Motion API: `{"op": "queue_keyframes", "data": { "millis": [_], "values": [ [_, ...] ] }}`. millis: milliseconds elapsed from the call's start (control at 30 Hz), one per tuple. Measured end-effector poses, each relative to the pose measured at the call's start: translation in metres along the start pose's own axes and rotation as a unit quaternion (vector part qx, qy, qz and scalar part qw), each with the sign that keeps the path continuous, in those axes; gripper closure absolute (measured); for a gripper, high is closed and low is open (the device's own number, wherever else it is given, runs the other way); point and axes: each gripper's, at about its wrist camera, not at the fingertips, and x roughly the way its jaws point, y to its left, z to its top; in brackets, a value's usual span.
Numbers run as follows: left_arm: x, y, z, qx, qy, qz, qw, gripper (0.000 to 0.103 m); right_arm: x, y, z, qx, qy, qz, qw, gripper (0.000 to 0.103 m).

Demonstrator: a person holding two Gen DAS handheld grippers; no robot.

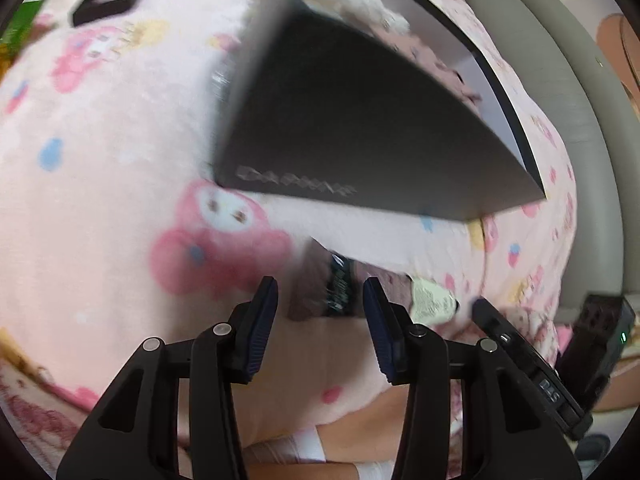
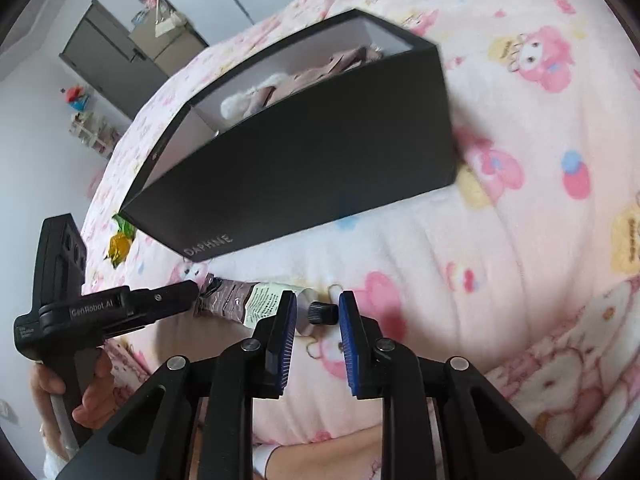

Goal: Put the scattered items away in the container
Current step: 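Raise the tube with the left gripper over the box wall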

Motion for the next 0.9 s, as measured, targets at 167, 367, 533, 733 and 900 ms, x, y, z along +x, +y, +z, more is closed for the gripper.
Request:
{"op": "queue_keyframes", "data": {
  "millis": [167, 367, 533, 733, 900],
  "values": [
    [-0.001, -0.011, -0.004, 0.015, 0.023, -0.081, 0.9964, 0.053, 0.010, -0.014, 0.005, 0.015, 0.020, -0.033, 0.999, 0.075],
    [0.007, -0.005, 0.005, -0.010, 0.023, -0.043, 0.9988, 0.053, 0.001, -0.024, 0.012, 0.026, -0.002, -0.015, 1.000, 0.072],
    [0.020, -0.013, 0.003, 0.009, 0.033, -0.016, 0.9993, 0.053, 0.019, -0.028, 0.001, 0.027, 0.037, -0.010, 0.999, 0.068],
    [0.009, -0.023, 0.001, 0.044, 0.007, -0.024, 0.9987, 0.060, 0.013, -0.010, -0.001, -0.020, 0.009, -0.012, 1.000, 0.068],
    [-0.044, -0.029, -0.006, 0.072, -0.042, -0.077, 0.9936, 0.061, -0.026, 0.013, 0.012, -0.034, -0.045, -0.005, 0.998, 0.068]
  ]
}}
